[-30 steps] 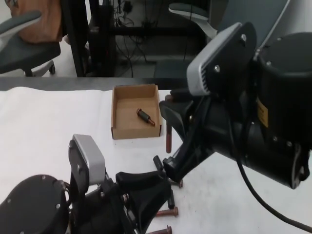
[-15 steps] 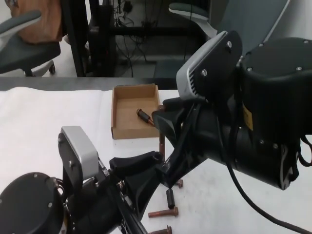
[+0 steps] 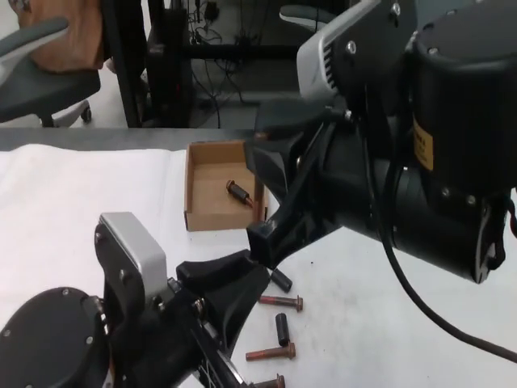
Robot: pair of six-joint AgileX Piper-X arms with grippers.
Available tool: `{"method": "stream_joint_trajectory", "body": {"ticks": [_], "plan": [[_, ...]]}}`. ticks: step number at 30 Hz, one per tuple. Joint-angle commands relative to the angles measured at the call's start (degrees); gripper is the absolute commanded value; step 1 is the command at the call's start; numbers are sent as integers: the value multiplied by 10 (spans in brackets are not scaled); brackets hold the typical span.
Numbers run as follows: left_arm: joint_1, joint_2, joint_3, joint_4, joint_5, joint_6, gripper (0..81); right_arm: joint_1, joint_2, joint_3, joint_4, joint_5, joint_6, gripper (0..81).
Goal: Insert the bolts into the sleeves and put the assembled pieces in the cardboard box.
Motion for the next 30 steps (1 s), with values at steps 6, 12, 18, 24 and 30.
{"method": "stream_joint_trajectory", "body": {"ticks": [6, 12, 18, 24, 30], "plan": [[-1, -1, -3, -42, -4, 1, 18, 1, -3, -6, 3, 2, 6, 6], [-1, -1, -3, -52, -4, -2, 18, 1, -2, -6, 3, 2, 6, 6], [-1, -1, -3, -62, -4, -20, 18, 1, 2, -4, 3, -1, 9, 6], [-1, -1, -3, -65, -4, -23, 18, 1, 2, -3, 2, -3, 28, 6], [-1, -1, -3, -66, -4, -23, 18, 2, 4, -3, 2, -20, 39, 6]]}}
